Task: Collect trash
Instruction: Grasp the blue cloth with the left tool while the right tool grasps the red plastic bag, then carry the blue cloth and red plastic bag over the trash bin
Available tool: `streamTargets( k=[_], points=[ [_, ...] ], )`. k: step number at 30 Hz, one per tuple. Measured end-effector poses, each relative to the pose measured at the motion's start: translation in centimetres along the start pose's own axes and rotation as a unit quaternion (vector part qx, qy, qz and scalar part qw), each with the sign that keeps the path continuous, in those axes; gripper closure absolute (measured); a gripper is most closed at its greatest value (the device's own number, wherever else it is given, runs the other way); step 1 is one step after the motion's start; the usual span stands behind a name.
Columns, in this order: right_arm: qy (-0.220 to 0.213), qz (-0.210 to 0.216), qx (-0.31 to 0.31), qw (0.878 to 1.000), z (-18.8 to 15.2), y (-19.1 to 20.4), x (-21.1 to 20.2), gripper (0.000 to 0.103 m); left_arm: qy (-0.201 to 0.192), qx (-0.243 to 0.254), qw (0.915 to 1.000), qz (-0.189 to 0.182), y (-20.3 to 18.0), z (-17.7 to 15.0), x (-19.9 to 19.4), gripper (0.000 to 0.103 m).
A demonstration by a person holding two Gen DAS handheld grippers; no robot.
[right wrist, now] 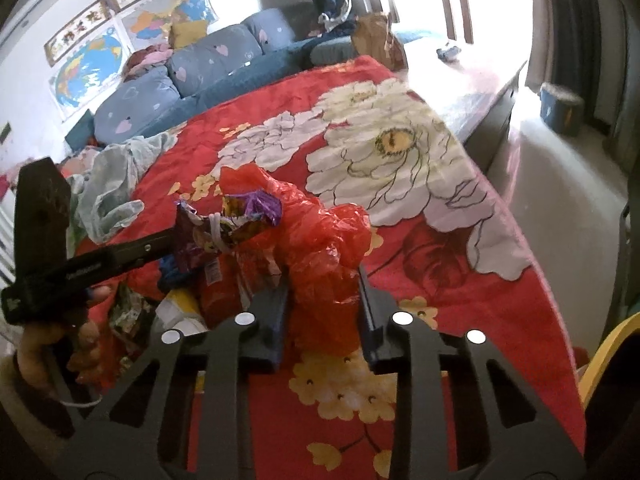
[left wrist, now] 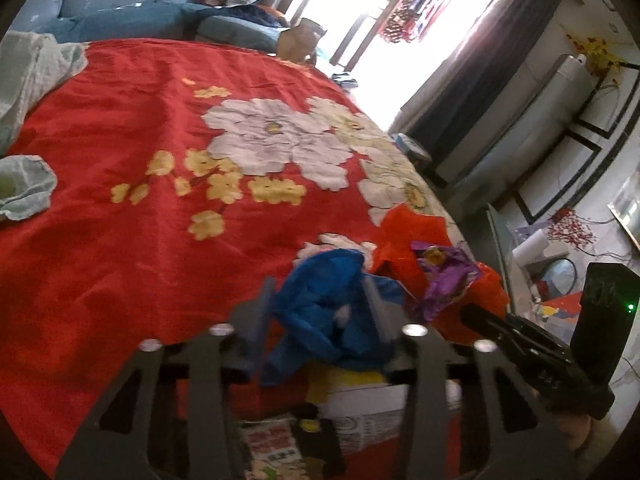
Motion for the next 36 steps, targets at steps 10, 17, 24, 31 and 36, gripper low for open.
streamTargets(
  k=[10,17,24,31,36],
  points=[
    [-0.041,-0.048,-0.008,0.998,-0.1,-1.1,-3.6,0.084,-0.046,0.023,0.9986,0.010,-0.8,0.4,-2.4,0.100],
    [-0.060,-0.054,0.004,0.997,-0.1,-1.9,-5.6,0.084,-0.106,0.023,0.9939,0.021,-0.5,1.2,-6.8,0.100],
    [-0.075,-0.052,0.001,0.996,0.2,-1.6,-7.6,0.085,-0.154,0.044,0.9869,0.020,-2.1,2.0,-10.7,0.100],
    [-0.092,-0.044,-0.007,0.995,0.3,-0.8,-9.5,0.085,-0.187,0.053,0.9809,0.006,-3.8,2.3,-13.8,0.100],
    [-0.098,-0.042,-0.009,0.994,0.3,-0.7,-10.5,0.084,-0.199,0.057,0.9783,-0.003,-4.9,2.3,-15.2,0.100]
  ],
)
Point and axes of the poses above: each gripper's, at about its wrist camera, not at the fingertips, and x roughly the way its jaws point, y to its left, z to its top, the point moved 8 cm from there along x, roughly the way its jaws point, and after that the axes turned 8 degrees about z, right-handed, at the moved point
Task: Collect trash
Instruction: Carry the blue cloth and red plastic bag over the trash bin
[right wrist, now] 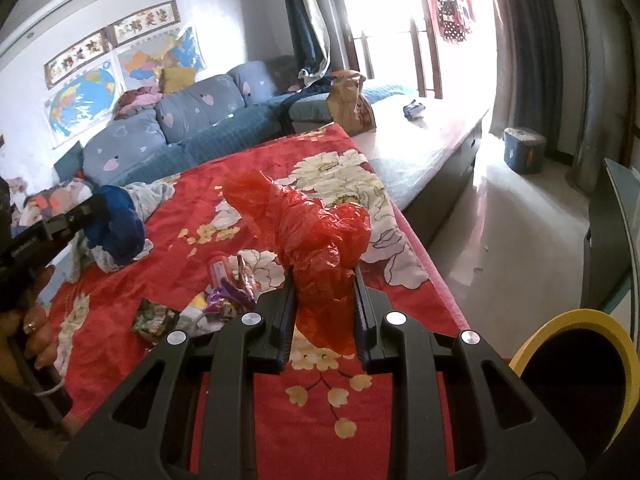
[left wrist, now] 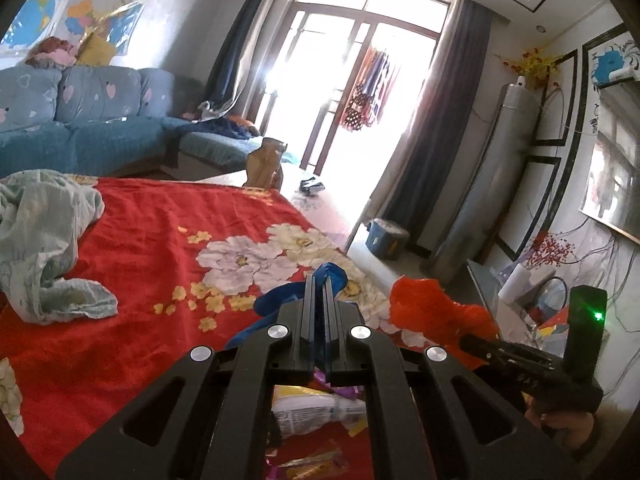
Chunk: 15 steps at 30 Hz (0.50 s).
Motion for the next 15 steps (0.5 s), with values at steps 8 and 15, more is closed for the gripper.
streamTargets(
  k=[8,15],
  points=[
    [-0.003,0.000,0.005,1.000,0.0,0.0,-0.7,0.084,-0.005,0.010,0.9998,-0.017,-2.0,0.3,-1.1,0.100],
    [-0.007,-0.002,0.005,1.000,-0.3,-0.3,-1.8,0.084,0.003,0.027,0.9989,-0.038,-4.7,-0.8,-1.2,0.100]
  ],
)
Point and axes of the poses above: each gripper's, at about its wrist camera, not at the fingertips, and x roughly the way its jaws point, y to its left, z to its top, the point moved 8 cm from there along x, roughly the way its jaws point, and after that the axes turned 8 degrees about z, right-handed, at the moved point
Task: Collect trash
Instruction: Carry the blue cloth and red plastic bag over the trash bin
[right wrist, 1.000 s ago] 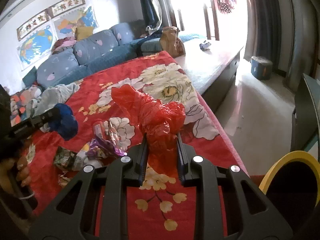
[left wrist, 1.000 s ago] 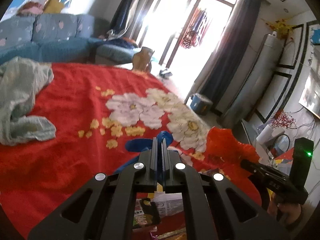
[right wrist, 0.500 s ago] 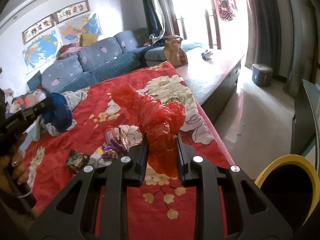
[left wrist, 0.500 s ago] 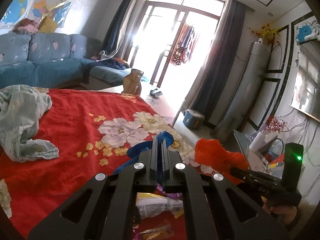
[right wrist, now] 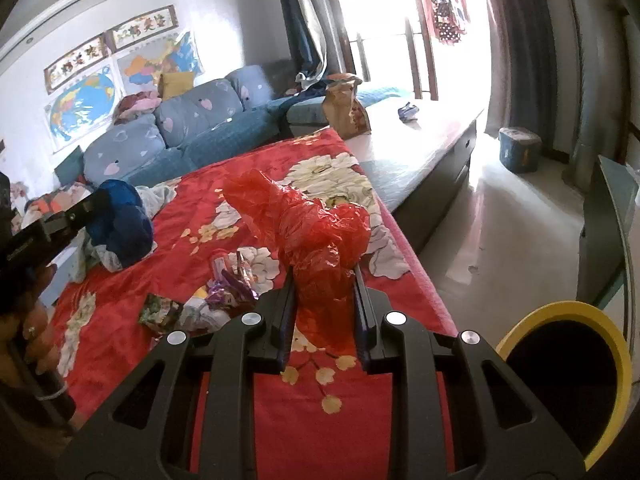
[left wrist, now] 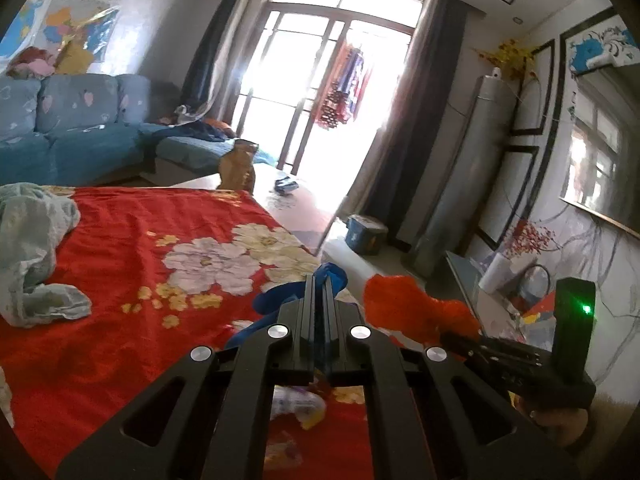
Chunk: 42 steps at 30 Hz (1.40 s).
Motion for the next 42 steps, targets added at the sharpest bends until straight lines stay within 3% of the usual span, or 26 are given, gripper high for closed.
streamTargets(
  k=[25,42],
  points=[
    [-0.025,-0.056,0.050,0.997,-2.1,-6.6,-6.9,0.084,0.029,0.069,0.9945,-0.074,-9.6,-3.4,1.0,0.100],
    [-0.038,-0.106,0.098,0.989,-3.9,-11.5,-10.3,0.084,0.061,0.112,0.9846,-0.120,-15.7,-6.6,2.0,0.100]
  ],
)
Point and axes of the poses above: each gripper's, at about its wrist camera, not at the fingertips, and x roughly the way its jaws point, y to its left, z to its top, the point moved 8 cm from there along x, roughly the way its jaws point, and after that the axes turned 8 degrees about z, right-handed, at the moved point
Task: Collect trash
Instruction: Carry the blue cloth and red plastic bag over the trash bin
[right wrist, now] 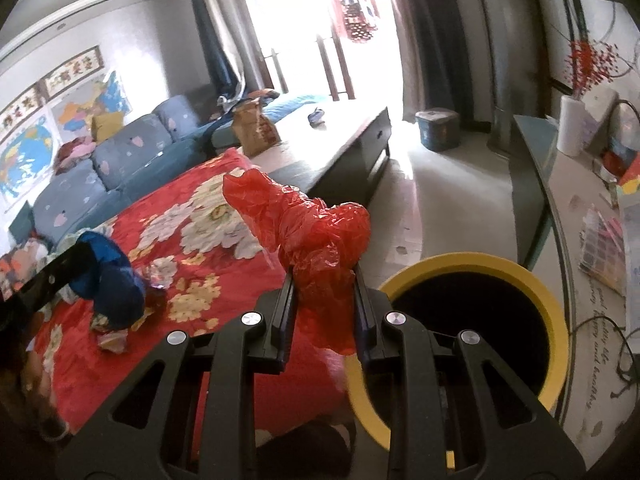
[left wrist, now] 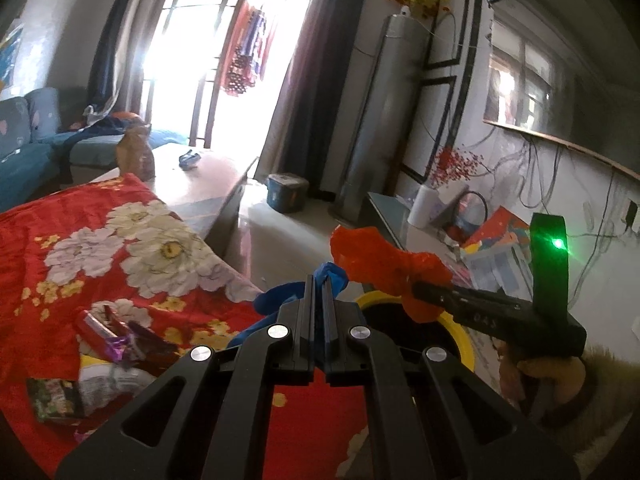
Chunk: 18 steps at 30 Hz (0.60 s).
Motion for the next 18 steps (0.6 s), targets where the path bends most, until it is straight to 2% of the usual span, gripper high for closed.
streamTargets(
  k=[18],
  points=[
    [-0.013,-0.049,0.057,0.997,-0.2,-5.6,-1.4,0.084,0.026,0.046,0.9975,-0.046,-6.4,-1.2,2.9,0.100]
  ],
)
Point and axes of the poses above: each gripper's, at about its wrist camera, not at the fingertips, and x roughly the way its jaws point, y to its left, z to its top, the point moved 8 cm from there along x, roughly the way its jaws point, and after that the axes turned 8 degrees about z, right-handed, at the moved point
